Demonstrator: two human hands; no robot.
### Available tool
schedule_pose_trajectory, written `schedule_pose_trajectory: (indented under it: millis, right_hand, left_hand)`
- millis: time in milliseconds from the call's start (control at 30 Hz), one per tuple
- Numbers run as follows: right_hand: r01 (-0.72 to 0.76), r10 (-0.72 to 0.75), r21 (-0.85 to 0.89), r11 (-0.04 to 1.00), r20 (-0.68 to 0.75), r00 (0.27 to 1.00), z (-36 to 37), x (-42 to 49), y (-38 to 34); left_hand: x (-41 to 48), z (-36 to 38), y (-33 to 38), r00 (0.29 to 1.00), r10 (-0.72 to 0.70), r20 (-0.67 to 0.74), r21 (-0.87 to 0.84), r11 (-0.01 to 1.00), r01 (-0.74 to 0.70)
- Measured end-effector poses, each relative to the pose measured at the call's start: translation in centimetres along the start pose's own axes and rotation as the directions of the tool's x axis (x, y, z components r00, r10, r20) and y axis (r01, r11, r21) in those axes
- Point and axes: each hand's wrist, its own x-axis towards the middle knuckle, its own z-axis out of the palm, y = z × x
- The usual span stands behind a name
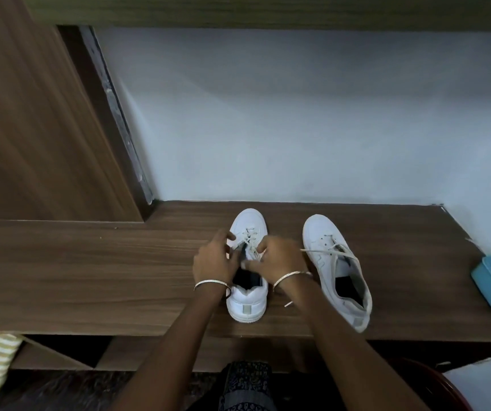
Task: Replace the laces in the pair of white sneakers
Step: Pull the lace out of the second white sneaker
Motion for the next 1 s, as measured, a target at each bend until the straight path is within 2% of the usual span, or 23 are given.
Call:
schedule_pose_trajectory:
  millis: [67,167,233,400,467,567,667,733,800,933,1000]
  right_hand:
    - [-0.001,-0.004,-0.118,0.993,-0.043,0.999,1.9,-0.2,-0.1]
    - [-0.042,0.019,-0.155,0.987,-0.149,0.989,3.1,-0.4,0.4]
    - [-0.045,0.017,-0.163,0.986,-0.168,0.986,3.3,-0.4,0.9]
    - [-0.051,0.033,-0.098,0.994,-0.18,0.983,3.4,0.0,1.6]
    - [-0.054,0.036,-0.083,0.995,-0.201,0.979,3.7,-0.1,1.7]
    - [-0.065,0.038,-0.104,0.992,-0.251,0.967,4.4,-0.5,1.6]
    - [-0.085,0.052,-0.108,0.99,-0.28,0.959,4.9,-0.6,1.4]
    - [-0.107,0.073,-0.107,0.989,-0.279,0.957,5.0,-0.7,1.4]
    - [-0.119,0.083,-0.113,0.987,-0.283,0.955,5.1,-0.7,1.4]
    - [-0.126,0.089,-0.108,0.986,-0.297,0.951,5.2,-0.8,1.3]
    - [-0.13,0.086,-0.132,0.983,-0.296,0.951,5.4,-0.7,1.1]
  left_hand:
    - [0.9,0.3,0.2,0.991,0.123,0.045,0.123,0.984,-0.128]
    - [2.2,0.5,0.7,0.964,0.224,0.146,0.276,0.926,-0.257]
    - [2.7,0.7,1.1,0.954,0.241,0.176,0.323,0.902,-0.288]
    - [3.2,1.0,0.8,0.956,0.273,0.104,0.319,0.902,-0.292]
    - [3.0,1.4,0.0,0.974,0.225,0.029,0.189,0.955,-0.227]
    - [2.6,1.9,-0.9,0.996,0.091,-0.025,-0.159,0.983,-0.094]
    - [2.2,1.9,-0.2,1.0,0.005,0.008,-0.568,0.823,0.001]
    - [2.2,1.6,0.6,0.998,-0.068,-0.007,-0.704,0.709,0.043]
    - [2.6,0.7,1.3,0.989,-0.146,-0.036,-0.799,0.599,0.059]
    - [4.1,-2.5,1.7,0.975,-0.203,-0.095,-0.878,0.479,0.014]
    - [4.3,-3.6,1.4,0.967,-0.24,-0.08,-0.921,0.39,0.02]
